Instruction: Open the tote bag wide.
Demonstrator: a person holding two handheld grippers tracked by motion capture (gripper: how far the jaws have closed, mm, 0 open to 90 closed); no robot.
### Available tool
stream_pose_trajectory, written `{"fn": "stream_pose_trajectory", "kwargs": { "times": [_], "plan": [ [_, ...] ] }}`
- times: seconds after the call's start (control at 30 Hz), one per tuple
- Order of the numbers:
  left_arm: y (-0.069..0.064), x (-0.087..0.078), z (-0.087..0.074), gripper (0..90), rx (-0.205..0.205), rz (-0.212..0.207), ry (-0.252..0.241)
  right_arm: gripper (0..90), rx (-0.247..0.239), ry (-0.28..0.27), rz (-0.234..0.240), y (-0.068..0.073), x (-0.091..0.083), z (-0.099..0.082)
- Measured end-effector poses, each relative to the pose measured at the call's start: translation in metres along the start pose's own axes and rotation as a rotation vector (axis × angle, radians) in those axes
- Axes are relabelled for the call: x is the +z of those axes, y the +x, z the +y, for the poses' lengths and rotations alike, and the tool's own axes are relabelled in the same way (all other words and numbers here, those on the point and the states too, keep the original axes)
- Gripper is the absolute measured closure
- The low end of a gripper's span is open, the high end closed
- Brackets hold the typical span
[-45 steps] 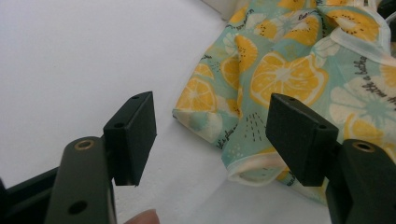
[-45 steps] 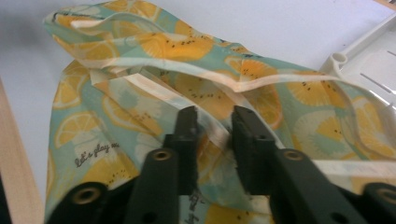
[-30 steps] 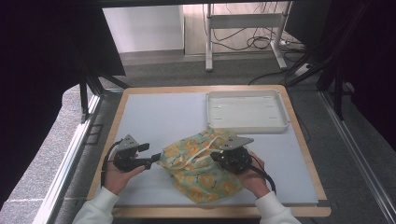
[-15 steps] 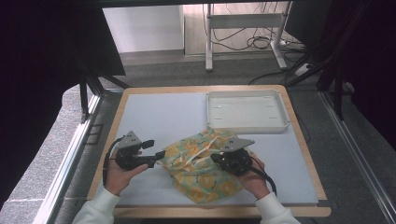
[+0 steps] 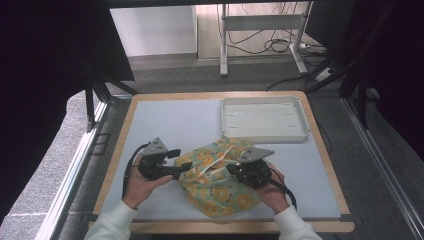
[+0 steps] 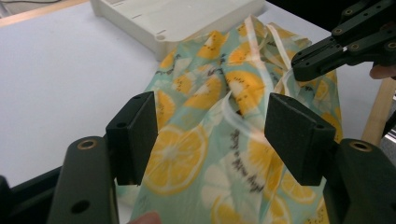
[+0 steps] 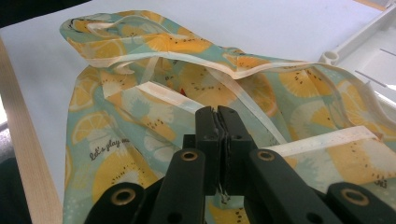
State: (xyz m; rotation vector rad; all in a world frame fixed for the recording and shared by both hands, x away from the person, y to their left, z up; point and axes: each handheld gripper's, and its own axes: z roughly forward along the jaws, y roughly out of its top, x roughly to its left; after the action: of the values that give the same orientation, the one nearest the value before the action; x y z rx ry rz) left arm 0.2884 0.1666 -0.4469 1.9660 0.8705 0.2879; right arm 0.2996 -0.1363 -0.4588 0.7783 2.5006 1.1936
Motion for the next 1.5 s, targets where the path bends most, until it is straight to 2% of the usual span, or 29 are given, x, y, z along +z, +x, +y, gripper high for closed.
{"fn": "stream_pose_trajectory", "kwargs": {
  "times": [0.3, 0.53, 0.67, 0.83, 1.0, 1.03, 1.1, 1.4, 1.5],
  "plan": [
    [-0.012, 0.024, 0.016, 35.0, 0.036, -0.045, 0.039, 87.1, 0.001, -0.004, -0.001, 0.001, 0.0, 0.0],
    [-0.018, 0.036, 0.016, 34.4, 0.059, -0.052, 0.08, 87.0, 0.0, -0.008, 0.0, 0.001, -0.001, 0.0],
    [-0.018, 0.04, 0.016, 34.3, 0.061, -0.055, 0.099, 87.0, 0.0, -0.009, -0.001, 0.001, -0.001, 0.0],
    [-0.016, 0.052, 0.014, 35.4, 0.056, -0.062, 0.148, 87.0, 0.002, -0.01, -0.002, 0.001, -0.002, 0.0],
    [-0.016, 0.059, 0.011, 41.9, 0.044, -0.048, 0.174, 87.0, 0.003, -0.016, -0.003, 0.0, -0.003, 0.0],
    [-0.017, 0.06, 0.011, 46.8, 0.044, -0.049, 0.177, 87.0, 0.004, -0.016, -0.005, 0.0, -0.003, 0.0],
    [-0.017, 0.061, 0.009, 49.7, 0.042, -0.048, 0.179, 87.0, 0.004, -0.017, -0.005, 0.0, -0.003, 0.0],
    [-0.016, 0.059, 0.008, 78.4, 0.049, -0.077, 0.16, 86.9, 0.003, -0.019, -0.006, 0.0, -0.004, 0.0],
    [-0.017, 0.056, 0.009, 83.5, 0.054, -0.088, 0.146, 86.9, 0.002, -0.018, -0.006, 0.0, -0.004, 0.0]
  ]
}}
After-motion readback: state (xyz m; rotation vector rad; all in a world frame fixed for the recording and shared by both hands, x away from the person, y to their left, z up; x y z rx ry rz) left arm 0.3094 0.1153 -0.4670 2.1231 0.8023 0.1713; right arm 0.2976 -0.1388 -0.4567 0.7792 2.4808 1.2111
